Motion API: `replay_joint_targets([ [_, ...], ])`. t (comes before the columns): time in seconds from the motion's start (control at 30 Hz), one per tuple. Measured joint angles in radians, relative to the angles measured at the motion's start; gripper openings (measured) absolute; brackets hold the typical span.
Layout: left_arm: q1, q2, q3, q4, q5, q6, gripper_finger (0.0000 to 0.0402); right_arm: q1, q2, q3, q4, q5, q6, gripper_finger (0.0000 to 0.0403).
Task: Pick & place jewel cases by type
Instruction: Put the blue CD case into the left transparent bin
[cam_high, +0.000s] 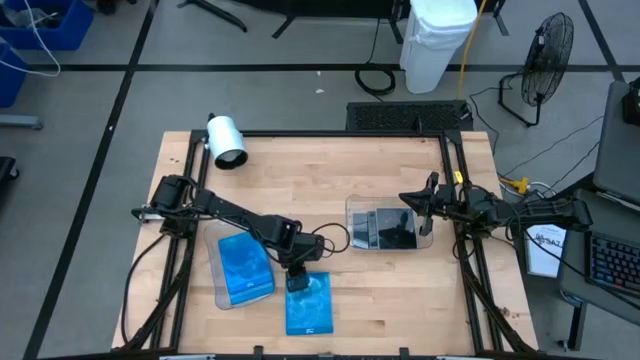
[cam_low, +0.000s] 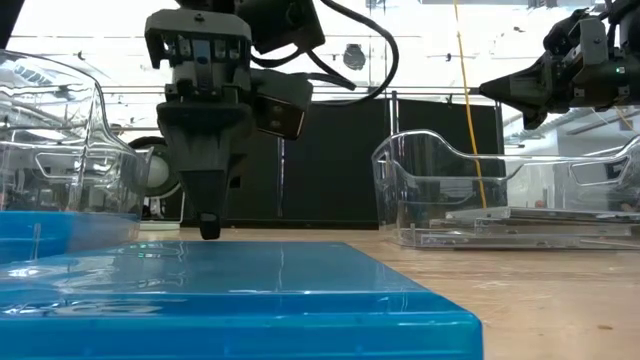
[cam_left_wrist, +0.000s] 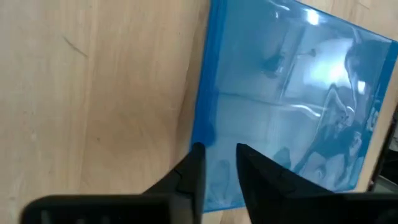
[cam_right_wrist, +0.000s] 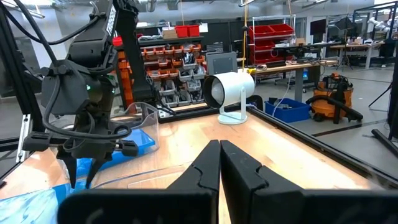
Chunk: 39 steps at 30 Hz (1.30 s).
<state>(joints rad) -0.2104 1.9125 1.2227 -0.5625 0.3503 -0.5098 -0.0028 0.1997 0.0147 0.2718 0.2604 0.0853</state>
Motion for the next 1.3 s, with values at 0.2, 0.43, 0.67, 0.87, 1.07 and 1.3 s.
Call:
replay_joint_targets([
  [0.2,-0.001,-0.001,-0.044,0.053,0.008,-0.003,0.0158,0.0,0.0,0.0,0.0,0.0,0.0,0.0004],
  [0.43,-0.003,-0.003,-0.129,0.22,0.135,-0.052,0.0173,0.0,0.0,0.0,0.0,0.0,0.0,0.0004],
  [0.67,-0.019,-0.001,-0.137,0.373,0.313,-0.074,0.0142,0.0,0.0,0.0,0.0,0.0,0.0,0.0004],
  [0.87,-0.021,0.0,-0.136,0.4,0.338,-0.084,0.0106,0.0,0.0,0.0,0.0,0.0,0.0,0.0004],
  [1.07,-0.021,-0.001,-0.136,0.36,0.217,-0.083,0.0093,0.0,0.0,0.0,0.0,0.0,0.0,0.0004],
  [1.3,-0.027,0.0,-0.136,0.306,0.179,-0.139,0.0093,0.0,0.0,0.0,0.0,0.0,0.0,0.0004],
])
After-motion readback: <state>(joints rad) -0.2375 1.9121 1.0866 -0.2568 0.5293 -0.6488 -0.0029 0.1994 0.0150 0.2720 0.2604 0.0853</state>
